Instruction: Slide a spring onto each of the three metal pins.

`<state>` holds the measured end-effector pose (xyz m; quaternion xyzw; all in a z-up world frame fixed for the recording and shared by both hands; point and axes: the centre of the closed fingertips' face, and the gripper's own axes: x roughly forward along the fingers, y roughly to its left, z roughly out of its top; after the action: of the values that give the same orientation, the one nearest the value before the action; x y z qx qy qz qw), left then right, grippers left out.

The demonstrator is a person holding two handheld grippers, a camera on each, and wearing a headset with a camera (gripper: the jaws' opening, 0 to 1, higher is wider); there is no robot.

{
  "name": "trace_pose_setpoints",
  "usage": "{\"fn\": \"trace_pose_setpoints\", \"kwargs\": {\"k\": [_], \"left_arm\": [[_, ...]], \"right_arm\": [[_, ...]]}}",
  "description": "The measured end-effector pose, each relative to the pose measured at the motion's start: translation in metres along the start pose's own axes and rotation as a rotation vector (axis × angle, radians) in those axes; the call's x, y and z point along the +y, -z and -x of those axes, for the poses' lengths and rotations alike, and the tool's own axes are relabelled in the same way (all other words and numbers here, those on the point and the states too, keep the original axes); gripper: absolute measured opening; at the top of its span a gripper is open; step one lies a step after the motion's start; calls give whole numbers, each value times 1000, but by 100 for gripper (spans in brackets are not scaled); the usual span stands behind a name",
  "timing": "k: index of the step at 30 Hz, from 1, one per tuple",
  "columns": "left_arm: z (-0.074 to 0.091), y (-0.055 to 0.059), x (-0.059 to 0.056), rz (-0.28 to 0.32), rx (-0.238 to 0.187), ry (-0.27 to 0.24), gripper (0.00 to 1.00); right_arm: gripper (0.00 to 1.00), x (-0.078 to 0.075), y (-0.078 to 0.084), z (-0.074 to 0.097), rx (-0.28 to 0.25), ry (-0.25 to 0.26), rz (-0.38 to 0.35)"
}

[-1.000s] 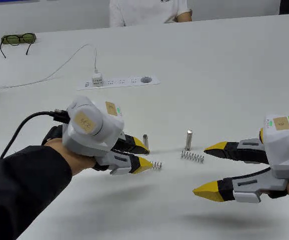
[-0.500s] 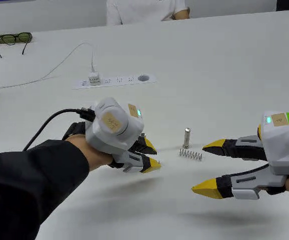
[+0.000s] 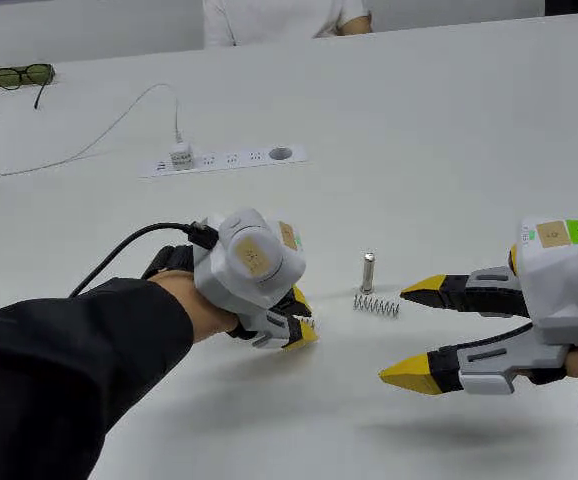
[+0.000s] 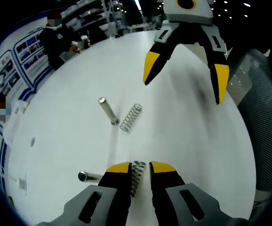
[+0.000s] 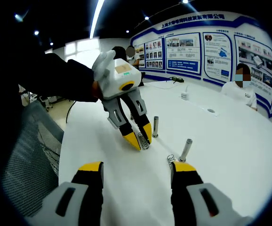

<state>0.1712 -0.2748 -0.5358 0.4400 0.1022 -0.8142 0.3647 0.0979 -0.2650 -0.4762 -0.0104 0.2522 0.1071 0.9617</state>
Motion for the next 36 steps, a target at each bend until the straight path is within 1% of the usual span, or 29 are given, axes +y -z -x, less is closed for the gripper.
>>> {"fn": "trace_pose_setpoints", "kwargs": {"k": [6,9,15,20,26,29,35,36], "left_arm": [[-3,2,1,-1,16,-1,14],[-4,4,0,-13,32,0,13],[-3,4,0,-2,30,0,11],[-2,5,0,27,24,-1,11],[7,0,-1,69,-14,-10,10],[14,-7,0,104,-53,-15,10],[26,-17,-1,126,-102,-30,10],[29,-21,-2,139,-121,-29,10]], "right_arm": [[59,0,0,0,0,-1,-1],[59,0,0,0,0,-1,-1],[59,1,-1,-1,-2,-4,1],[59,2,-1,-1,-3,-7,4],[59,3,0,-3,2,-15,6],[59,6,1,-6,8,-25,12],[59,9,0,-8,9,-35,21],[59,9,0,-8,9,-33,25]]}}
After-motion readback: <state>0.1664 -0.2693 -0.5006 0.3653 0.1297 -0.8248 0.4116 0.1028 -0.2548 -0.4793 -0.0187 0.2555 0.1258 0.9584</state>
